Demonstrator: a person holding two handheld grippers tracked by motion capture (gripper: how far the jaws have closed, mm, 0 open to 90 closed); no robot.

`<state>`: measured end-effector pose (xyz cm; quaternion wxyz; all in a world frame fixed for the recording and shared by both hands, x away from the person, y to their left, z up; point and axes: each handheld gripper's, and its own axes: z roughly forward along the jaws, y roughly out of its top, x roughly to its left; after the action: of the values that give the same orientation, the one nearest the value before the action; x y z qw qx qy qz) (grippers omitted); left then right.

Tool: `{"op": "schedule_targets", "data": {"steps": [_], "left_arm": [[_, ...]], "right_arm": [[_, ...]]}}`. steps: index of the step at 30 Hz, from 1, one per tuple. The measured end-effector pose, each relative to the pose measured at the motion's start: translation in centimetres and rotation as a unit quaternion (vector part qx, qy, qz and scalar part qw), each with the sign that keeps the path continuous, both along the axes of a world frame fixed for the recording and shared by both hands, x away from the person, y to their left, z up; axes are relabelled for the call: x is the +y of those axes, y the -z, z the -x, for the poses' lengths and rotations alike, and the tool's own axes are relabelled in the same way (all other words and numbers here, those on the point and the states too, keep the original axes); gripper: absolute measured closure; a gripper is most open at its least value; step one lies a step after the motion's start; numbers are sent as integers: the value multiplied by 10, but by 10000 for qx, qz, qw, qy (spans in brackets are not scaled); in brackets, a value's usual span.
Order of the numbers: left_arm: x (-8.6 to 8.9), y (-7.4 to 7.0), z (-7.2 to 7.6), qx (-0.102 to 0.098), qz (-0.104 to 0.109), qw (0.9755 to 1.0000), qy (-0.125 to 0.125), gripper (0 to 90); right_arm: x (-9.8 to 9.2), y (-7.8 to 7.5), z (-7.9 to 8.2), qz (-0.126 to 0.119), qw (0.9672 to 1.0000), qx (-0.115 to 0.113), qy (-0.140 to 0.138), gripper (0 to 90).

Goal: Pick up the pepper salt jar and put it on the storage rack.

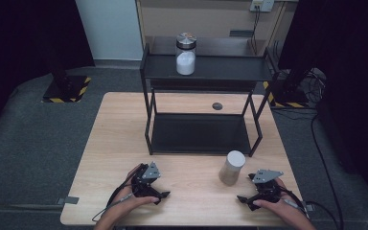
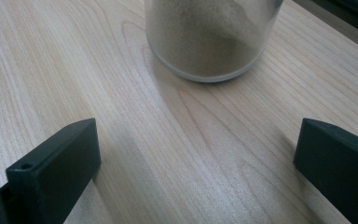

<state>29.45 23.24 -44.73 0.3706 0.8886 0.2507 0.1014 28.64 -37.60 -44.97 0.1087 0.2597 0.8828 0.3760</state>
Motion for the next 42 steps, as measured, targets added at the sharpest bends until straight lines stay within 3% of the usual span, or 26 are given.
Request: {"op": "schedule_targets", "data": {"steps": [9, 11, 17, 26, 33, 42], "left_arm": [[0, 0, 0, -2, 3, 10000, -1, 0], [0, 0, 0, -4, 2, 10000, -11, 0], [0, 0, 1, -5, -1, 10000, -34, 0], [-1, 0, 3, -4, 10, 10000, -75, 0], [-1, 0, 3, -4, 8, 10000, -83, 0], [-1, 0, 3, -11, 3, 10000, -85, 0]], "right_arm": [[1, -2, -1, -15, 10000, 56, 36, 33], [-3, -3, -2, -132, 9998, 123, 58, 48], [-7, -11, 3, -207, 9997, -20, 112, 58], [-14, -24, 2, -381, 9992, -41, 72, 79], [-13, -32, -2, -405, 9991, -86, 31, 83], [-9, -38, -6, -611, 9980, -152, 23, 102]]}}
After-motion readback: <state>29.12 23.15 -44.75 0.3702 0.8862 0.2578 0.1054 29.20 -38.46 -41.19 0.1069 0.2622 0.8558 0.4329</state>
